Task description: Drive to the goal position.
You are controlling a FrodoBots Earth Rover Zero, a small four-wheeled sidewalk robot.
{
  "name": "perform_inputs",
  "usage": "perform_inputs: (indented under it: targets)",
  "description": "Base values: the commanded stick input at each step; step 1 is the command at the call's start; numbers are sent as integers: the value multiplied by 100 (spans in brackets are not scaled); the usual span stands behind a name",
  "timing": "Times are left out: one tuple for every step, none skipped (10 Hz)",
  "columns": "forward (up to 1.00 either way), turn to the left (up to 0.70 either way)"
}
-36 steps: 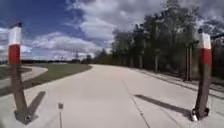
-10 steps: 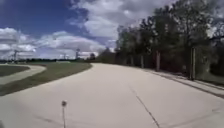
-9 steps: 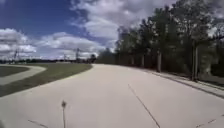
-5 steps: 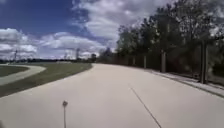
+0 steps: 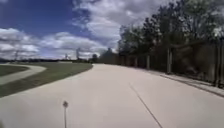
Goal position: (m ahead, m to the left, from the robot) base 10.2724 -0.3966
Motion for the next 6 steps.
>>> perform_inputs:
  targets:
    - [100,0]
    - [100,0]
    - [100,0]
    - [100,0]
    - [100,0]
    - [100,0]
